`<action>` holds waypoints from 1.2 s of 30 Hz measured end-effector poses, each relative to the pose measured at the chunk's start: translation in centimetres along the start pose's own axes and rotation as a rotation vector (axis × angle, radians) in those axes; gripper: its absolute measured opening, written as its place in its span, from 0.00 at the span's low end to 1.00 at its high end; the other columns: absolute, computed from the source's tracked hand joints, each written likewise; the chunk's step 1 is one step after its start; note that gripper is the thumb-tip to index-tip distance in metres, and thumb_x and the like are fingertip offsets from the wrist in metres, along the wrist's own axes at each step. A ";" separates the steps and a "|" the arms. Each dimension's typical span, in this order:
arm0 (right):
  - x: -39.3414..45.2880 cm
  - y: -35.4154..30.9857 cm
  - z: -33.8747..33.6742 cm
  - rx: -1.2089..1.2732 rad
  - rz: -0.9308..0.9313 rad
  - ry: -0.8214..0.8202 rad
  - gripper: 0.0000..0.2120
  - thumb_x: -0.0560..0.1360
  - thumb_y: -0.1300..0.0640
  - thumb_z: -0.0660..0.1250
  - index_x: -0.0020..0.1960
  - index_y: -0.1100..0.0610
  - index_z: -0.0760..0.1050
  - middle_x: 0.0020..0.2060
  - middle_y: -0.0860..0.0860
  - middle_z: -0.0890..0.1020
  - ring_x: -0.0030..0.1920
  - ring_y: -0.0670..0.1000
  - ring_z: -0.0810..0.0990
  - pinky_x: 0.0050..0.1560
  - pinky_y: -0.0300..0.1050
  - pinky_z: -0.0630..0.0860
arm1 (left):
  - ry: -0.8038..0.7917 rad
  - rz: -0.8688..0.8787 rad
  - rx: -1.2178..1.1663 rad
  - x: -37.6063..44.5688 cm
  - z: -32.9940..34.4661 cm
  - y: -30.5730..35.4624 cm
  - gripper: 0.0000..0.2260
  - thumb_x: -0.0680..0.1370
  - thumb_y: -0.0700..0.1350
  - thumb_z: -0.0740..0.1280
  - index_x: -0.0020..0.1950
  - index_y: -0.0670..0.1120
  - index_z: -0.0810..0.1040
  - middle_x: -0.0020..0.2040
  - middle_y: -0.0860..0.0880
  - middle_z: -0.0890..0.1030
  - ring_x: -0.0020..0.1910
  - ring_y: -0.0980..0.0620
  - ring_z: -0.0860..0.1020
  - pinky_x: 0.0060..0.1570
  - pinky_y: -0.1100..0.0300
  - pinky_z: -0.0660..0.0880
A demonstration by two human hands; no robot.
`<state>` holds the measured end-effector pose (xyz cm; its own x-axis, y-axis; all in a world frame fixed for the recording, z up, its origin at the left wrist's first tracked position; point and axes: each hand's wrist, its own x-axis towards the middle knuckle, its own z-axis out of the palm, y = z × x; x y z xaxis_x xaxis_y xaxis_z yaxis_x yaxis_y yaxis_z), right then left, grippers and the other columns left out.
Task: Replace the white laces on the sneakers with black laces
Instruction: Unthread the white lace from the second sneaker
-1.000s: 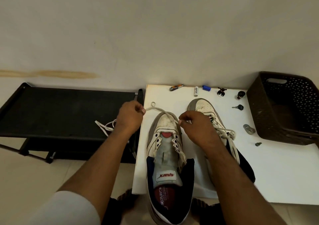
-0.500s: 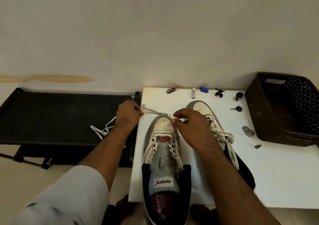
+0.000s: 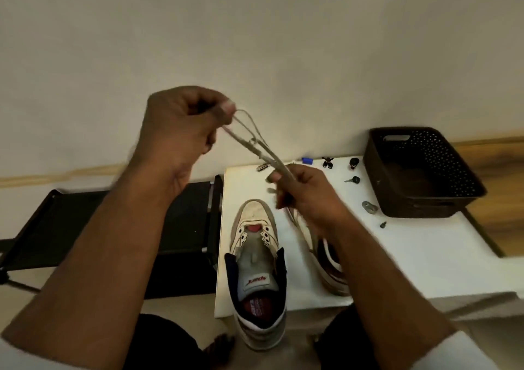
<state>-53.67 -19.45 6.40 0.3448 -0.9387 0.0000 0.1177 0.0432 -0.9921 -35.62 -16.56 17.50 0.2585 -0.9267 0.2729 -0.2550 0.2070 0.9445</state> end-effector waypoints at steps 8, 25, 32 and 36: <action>-4.7 -10.2 -9.7 -0.456 -0.060 -0.032 0.09 0.73 0.58 0.71 0.46 0.64 0.81 0.31 0.57 0.79 0.31 0.50 0.76 0.35 0.46 0.73 | -0.258 -0.420 0.010 -6.6 10.7 -4.2 0.01 0.72 0.35 0.73 0.41 0.38 0.82 0.34 0.42 0.81 0.23 0.53 0.73 0.23 0.64 0.71; -7.0 6.1 -23.2 -0.901 0.316 0.548 0.25 0.72 0.50 0.71 0.67 0.53 0.72 0.62 0.55 0.75 0.59 0.58 0.76 0.56 0.55 0.77 | -0.529 -0.094 0.534 -6.9 26.5 -9.4 0.09 0.77 0.41 0.67 0.53 0.45 0.85 0.53 0.45 0.84 0.53 0.46 0.81 0.55 0.54 0.77; -6.0 4.2 -13.6 -0.763 0.114 0.319 0.19 0.73 0.44 0.70 0.59 0.53 0.78 0.56 0.48 0.79 0.57 0.47 0.77 0.59 0.42 0.71 | -0.575 -0.008 1.180 -10.0 13.1 -9.0 0.22 0.75 0.65 0.62 0.66 0.59 0.75 0.71 0.56 0.70 0.71 0.48 0.66 0.71 0.42 0.55; -5.1 4.4 -7.4 -0.630 0.245 0.058 0.38 0.62 0.40 0.78 0.68 0.48 0.69 0.61 0.42 0.76 0.62 0.46 0.75 0.62 0.44 0.71 | -0.707 -0.291 1.249 -11.2 9.2 -12.0 0.27 0.72 0.66 0.63 0.70 0.60 0.70 0.72 0.54 0.69 0.73 0.48 0.63 0.68 0.29 0.46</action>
<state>-61.77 -16.96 1.08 0.2394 -0.9450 -0.2230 -0.5289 0.0657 -0.8461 -44.00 -11.56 1.39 0.0336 -0.9213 -0.3874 -0.9943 -0.0699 0.0800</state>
